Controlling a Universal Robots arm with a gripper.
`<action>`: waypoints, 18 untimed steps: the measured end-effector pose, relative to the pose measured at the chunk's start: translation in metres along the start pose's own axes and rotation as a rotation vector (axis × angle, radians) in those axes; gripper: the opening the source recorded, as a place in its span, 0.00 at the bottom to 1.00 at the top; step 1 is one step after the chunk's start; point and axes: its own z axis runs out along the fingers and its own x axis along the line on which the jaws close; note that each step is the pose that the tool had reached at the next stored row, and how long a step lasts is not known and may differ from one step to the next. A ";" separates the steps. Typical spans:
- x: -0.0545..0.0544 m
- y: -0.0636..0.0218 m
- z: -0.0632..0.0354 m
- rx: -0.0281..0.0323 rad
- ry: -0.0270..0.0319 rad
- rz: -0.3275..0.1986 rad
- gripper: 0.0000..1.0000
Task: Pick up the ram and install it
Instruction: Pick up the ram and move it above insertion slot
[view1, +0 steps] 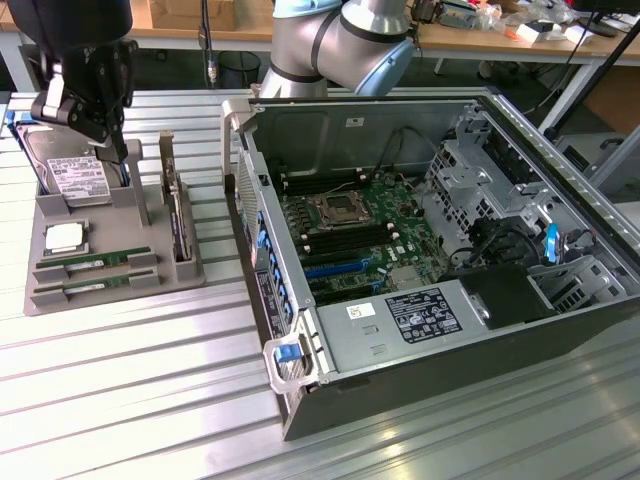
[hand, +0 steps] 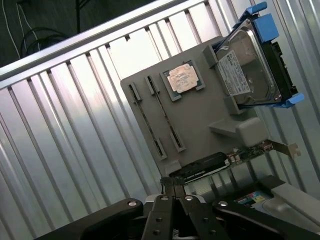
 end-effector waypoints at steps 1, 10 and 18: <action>0.000 0.0000 0.0000 0.0000 0.0002 -0.009 0.10; 0.000 0.0000 0.0002 -0.0004 0.0021 -0.072 0.10; 0.000 0.0000 0.0003 -0.0010 0.0033 -0.128 0.10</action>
